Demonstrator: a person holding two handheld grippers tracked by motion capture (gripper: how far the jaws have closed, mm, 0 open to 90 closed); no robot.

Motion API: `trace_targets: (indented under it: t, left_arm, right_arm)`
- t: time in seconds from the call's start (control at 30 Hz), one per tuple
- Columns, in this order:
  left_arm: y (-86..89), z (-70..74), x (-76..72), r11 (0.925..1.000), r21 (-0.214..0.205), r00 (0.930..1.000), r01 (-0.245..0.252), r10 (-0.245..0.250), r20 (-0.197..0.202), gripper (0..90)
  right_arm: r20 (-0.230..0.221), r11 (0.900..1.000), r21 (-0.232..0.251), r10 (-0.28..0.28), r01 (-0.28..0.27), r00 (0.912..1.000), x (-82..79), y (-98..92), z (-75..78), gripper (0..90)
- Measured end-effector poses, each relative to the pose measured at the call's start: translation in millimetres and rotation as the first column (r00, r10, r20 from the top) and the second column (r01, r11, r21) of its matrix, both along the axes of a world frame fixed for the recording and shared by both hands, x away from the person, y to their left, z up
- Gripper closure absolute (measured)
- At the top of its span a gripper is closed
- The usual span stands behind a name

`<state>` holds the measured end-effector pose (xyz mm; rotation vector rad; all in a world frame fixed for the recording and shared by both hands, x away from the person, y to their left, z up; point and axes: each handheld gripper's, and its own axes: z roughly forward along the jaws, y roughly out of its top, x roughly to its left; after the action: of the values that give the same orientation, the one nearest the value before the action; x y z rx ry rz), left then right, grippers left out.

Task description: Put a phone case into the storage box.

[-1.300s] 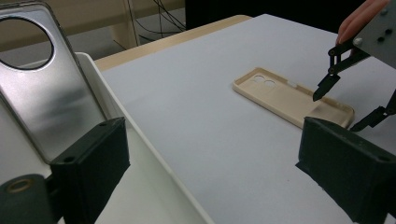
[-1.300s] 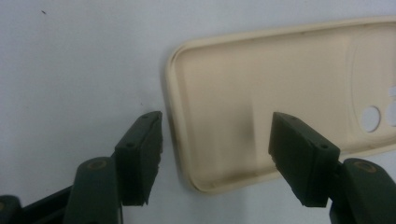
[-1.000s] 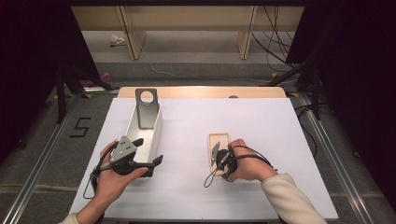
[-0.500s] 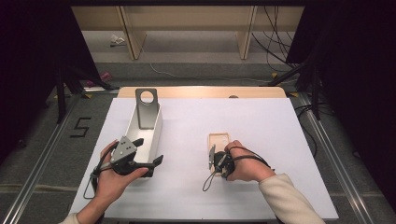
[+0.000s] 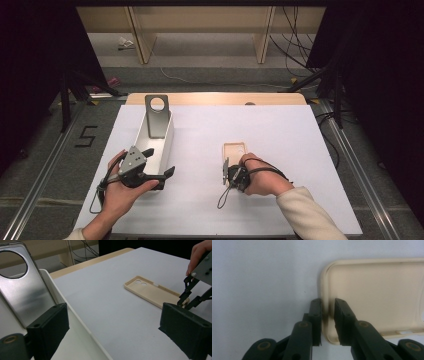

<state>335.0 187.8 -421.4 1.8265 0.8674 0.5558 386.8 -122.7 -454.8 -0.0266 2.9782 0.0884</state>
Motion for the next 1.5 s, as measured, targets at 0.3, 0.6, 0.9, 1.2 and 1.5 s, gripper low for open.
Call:
trace_targets:
  t: [0.3,0.6,0.9,1.2,1.5]
  left_arm:
    - [-0.4,-0.1,-0.3,1.0,0.001,1.0,0.001,-0.001,-0.001,8.1]
    - [-1.0,0.0,-0.6,1.0,0.002,1.0,0.004,-0.004,0.001,8.1]
    - [-1.3,-0.7,-0.5,1.0,0.005,1.0,0.006,-0.006,0.0,8.1]
    - [-0.4,-1.5,0.2,1.0,0.004,1.0,0.004,-0.004,-0.005,8.2]
    - [0.2,-1.3,0.3,1.0,0.001,1.0,0.001,-0.001,-0.003,8.2]
  right_arm:
    - [-0.007,0.9999,-0.01,0.012,-0.012,0.9999,-2.6,1.6,0.5,85.4]
    - [-0.011,0.9997,-0.007,0.022,-0.022,0.9997,-2.0,0.4,1.2,86.5]
    - [-0.03,0.9991,0.04,0.014,-0.013,0.9994,-0.3,-6.3,1.9,87.5]
    - [-0.063,0.9852,0.171,-0.008,0.018,0.998,0.7,-17.8,6.6,88.1]
    - [-0.04,0.9469,0.318,-0.034,0.045,0.9986,2.8,-30.2,14.8,88.2]
